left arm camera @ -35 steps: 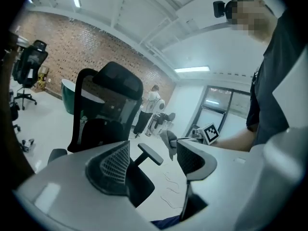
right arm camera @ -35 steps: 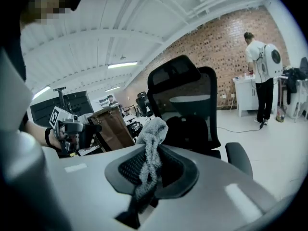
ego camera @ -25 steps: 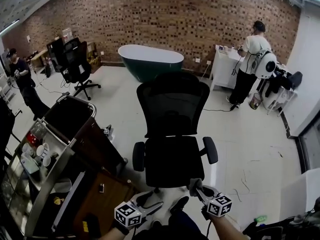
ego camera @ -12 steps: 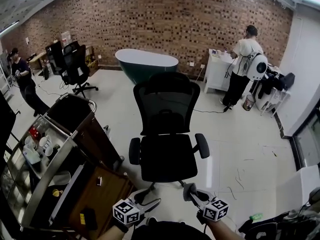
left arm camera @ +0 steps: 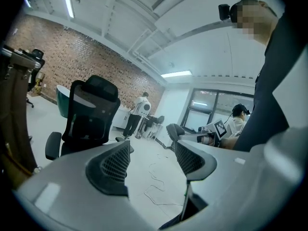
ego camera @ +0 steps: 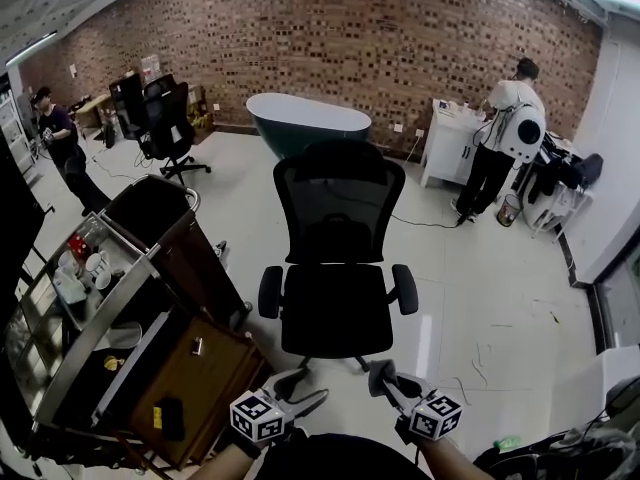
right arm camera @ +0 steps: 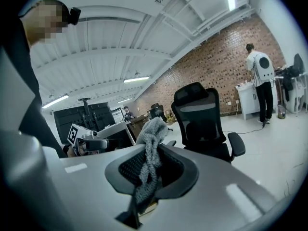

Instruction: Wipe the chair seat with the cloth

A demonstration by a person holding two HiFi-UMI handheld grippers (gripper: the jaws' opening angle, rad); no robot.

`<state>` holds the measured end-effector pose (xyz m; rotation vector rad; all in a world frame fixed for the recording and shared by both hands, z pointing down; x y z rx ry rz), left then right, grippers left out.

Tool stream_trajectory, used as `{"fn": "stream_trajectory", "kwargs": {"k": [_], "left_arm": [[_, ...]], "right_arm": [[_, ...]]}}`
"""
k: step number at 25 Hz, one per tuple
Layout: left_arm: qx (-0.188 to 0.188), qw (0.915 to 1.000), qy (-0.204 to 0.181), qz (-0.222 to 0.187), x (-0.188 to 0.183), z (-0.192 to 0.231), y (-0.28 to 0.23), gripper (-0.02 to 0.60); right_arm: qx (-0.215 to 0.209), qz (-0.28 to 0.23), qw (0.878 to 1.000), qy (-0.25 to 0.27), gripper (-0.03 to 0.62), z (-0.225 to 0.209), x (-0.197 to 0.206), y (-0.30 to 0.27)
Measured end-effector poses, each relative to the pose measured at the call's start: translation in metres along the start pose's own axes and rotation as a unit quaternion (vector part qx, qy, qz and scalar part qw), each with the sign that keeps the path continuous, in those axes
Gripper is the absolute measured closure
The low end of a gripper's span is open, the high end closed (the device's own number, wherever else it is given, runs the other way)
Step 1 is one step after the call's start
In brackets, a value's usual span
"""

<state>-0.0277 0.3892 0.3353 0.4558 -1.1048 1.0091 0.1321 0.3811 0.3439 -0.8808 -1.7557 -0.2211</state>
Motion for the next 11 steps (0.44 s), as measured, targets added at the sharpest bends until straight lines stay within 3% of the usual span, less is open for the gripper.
{"fn": "stream_trajectory", "kwargs": {"k": [11], "left_arm": [[-0.012, 0.9999, -0.009, -0.008, -0.010, -0.009, -0.011, 0.253]], "right_arm": [[-0.037, 0.004, 0.999, 0.011, 0.548, 0.001, -0.011, -0.004]]}}
Point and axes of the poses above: the fingertips, and each gripper's own axes: y backward along the fingers, z to its left, x out of its underside, the point moved 1 cm from there along y, backward along the fingers, and after that the axes turned 1 degree about x, right-handed, at the moved point
